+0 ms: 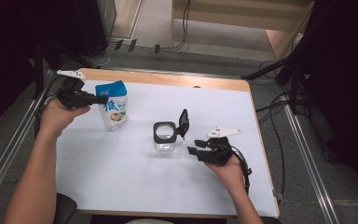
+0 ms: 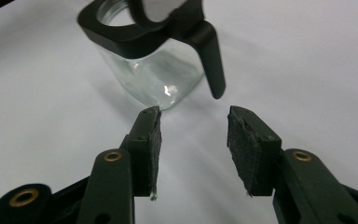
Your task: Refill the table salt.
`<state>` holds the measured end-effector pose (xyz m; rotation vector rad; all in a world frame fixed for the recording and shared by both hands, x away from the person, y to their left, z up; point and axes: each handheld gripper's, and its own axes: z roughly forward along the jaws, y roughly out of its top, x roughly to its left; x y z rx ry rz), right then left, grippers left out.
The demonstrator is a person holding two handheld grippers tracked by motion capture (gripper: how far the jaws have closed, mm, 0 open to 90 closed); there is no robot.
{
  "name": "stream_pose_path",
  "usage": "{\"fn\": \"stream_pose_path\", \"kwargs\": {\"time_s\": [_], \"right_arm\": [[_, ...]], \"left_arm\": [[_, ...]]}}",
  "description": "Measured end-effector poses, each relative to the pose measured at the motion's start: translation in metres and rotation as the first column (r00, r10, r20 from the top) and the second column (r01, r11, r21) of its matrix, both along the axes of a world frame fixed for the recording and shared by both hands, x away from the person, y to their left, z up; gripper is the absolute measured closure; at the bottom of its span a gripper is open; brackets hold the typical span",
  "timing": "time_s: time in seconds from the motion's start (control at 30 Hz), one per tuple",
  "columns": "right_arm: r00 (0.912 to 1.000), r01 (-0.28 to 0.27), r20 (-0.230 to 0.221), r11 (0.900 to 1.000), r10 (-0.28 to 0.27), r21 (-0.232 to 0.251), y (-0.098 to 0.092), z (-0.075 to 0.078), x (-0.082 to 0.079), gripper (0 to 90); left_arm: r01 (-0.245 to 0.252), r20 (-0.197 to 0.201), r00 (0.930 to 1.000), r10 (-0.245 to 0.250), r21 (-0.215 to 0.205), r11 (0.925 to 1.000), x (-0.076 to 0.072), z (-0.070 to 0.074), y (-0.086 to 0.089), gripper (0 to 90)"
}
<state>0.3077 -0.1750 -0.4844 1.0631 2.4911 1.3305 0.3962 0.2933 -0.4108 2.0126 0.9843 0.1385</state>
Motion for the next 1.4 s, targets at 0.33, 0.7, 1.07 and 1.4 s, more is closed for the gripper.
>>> {"fn": "stream_pose_path", "kwargs": {"time_s": [0.33,0.7,1.07,1.4], "right_arm": [[0.9963,-0.086,-0.002,0.996,0.086,0.008,0.015,0.009,-0.029,59.9],[0.9798,-0.198,0.032,0.98,0.197,0.006,0.052,0.014,-0.041,59.6],[0.9669,-0.251,0.051,0.968,0.25,0.017,0.092,0.013,-0.032,59.5],[0.9607,-0.273,0.064,0.961,0.27,0.042,0.138,0.007,-0.019,56.0]], "left_arm": [[0.007,0.009,0.9999,-0.007,-0.001,1.0,-0.006,0.011,-0.009,90.0],[0.021,0.022,0.9996,-0.02,-0.045,0.9988,-0.024,0.03,-0.013,90.0],[0.052,0.036,0.9981,-0.049,-0.084,0.9951,-0.048,0.046,-0.023,90.0],[0.073,0.057,0.9961,-0.068,-0.104,0.9918,-0.064,0.059,-0.027,90.0]]}}
